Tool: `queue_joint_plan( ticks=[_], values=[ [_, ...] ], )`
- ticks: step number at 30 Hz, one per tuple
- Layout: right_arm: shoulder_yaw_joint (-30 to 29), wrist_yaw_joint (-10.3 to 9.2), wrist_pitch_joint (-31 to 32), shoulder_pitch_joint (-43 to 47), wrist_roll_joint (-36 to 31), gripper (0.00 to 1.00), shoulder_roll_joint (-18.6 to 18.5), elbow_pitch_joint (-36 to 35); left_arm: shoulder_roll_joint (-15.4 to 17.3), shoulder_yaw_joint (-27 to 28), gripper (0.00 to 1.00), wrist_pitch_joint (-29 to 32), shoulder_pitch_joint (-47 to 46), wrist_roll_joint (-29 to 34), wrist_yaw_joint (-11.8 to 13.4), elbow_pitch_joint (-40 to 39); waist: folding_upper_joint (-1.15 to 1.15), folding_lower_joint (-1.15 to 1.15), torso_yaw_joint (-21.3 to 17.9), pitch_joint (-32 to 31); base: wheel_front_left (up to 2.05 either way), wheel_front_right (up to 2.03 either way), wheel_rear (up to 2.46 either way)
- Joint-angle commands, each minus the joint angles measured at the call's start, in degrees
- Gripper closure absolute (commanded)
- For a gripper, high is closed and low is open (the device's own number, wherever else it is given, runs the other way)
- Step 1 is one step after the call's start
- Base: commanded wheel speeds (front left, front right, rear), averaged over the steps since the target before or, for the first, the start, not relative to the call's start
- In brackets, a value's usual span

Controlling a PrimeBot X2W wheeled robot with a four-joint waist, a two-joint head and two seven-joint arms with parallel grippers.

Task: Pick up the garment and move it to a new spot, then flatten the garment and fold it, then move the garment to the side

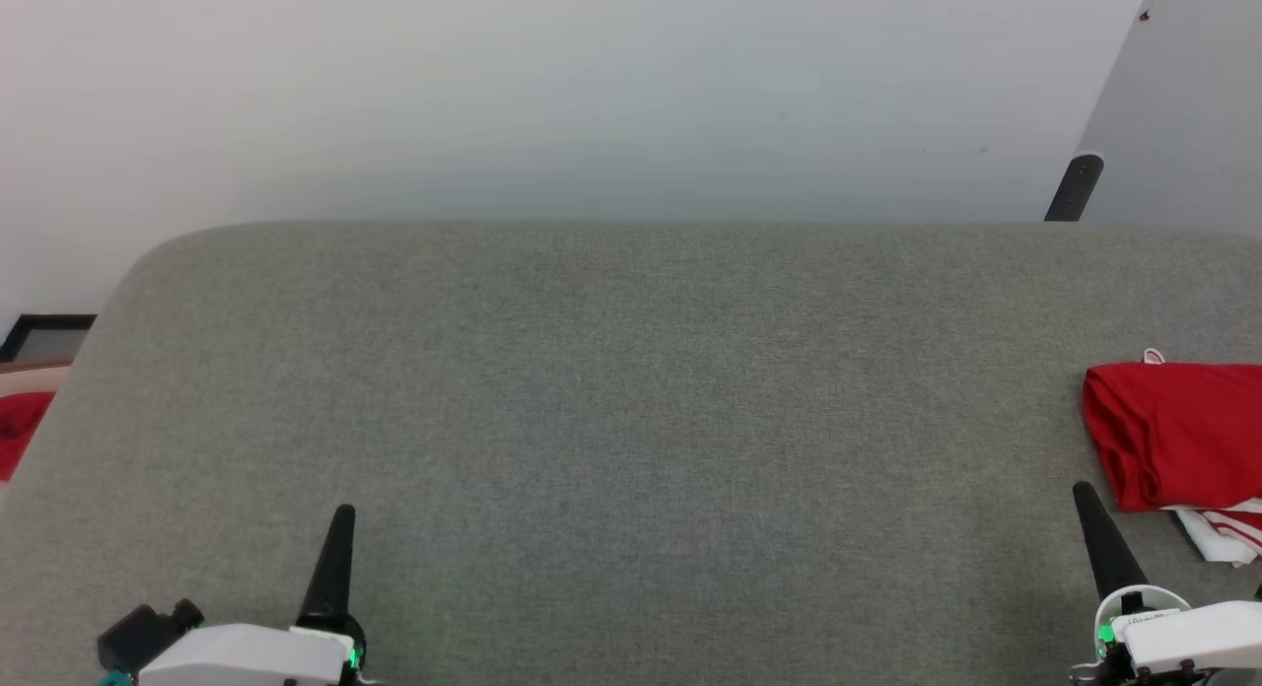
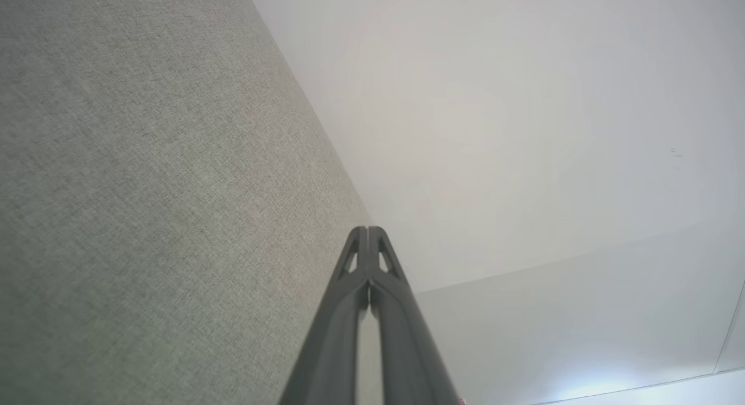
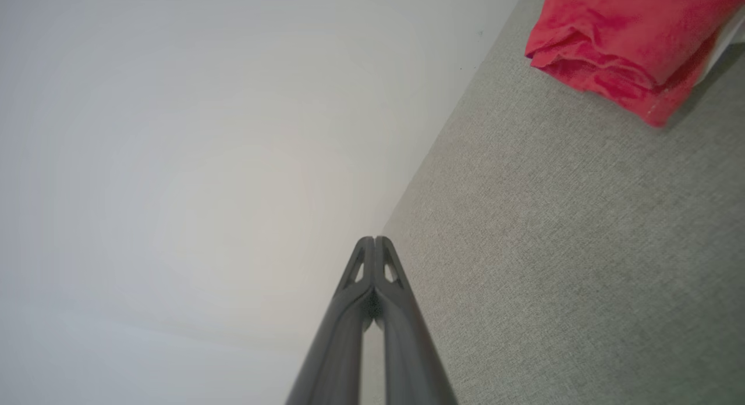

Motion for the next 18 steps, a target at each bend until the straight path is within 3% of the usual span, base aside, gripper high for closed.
queue_joint_plan(
  ticks=[1,18],
  values=[
    [-0.24,0.02,0.19,-1.32,1.86,1.0,0.08,0.0,-0.05,0.39,1.0,0.41,-1.07,-1.58,-0.11,-0.16,0.0,0.0,-0.01,0.02,0.0,0.0,0.0],
    [-0.4,0.02,0.87,-2.59,8.86,1.0,0.64,1.59,-0.93,0.99,1.0,2.65,-2.51,-8.84,-0.14,0.37,0.0,0.0,-0.11,0.23,0.0,0.0,0.0]
  ],
)
